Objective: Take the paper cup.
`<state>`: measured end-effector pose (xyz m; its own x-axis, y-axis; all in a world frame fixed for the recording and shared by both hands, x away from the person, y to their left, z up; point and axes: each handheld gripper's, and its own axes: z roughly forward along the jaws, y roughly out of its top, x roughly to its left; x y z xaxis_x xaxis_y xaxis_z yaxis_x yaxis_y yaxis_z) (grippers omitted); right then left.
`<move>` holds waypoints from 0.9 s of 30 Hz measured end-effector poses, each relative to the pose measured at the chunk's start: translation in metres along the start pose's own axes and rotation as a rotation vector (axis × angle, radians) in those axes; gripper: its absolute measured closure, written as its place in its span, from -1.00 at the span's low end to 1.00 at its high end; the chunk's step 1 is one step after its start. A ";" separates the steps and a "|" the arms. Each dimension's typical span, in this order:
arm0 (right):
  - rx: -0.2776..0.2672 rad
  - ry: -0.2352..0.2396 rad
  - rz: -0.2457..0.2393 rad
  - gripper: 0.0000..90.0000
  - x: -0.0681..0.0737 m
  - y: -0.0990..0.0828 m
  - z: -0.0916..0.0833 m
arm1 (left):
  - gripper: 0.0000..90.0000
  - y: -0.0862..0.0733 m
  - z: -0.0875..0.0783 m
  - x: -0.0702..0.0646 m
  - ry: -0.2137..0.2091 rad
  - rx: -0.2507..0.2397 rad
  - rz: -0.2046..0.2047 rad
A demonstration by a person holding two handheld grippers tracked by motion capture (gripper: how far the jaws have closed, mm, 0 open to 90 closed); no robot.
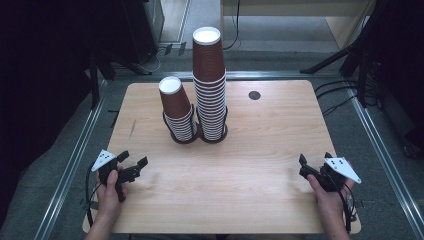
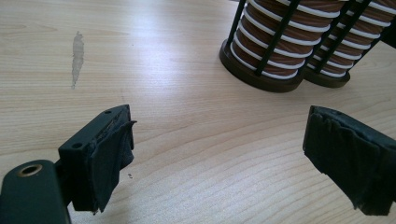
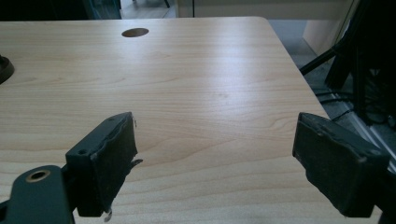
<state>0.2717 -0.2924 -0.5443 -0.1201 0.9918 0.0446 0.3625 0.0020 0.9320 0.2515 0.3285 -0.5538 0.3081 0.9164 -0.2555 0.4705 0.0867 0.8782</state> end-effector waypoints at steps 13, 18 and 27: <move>-0.108 0.106 -0.039 -0.85 0.039 0.052 -0.014 | -0.81 -0.001 -0.002 -0.004 0.039 -0.039 0.033; -0.148 0.154 -0.050 -0.86 0.059 0.075 -0.015 | -0.81 -0.002 -0.003 -0.005 0.049 -0.048 0.038; -0.205 0.219 -0.028 -0.86 0.088 0.110 -0.008 | -0.81 -0.002 -0.003 -0.006 0.060 -0.060 0.047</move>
<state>0.2936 -0.2061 -0.4354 -0.3320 0.9404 0.0740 0.1648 -0.0194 0.9861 0.2456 0.3240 -0.5530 0.2778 0.9415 -0.1907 0.4061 0.0648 0.9115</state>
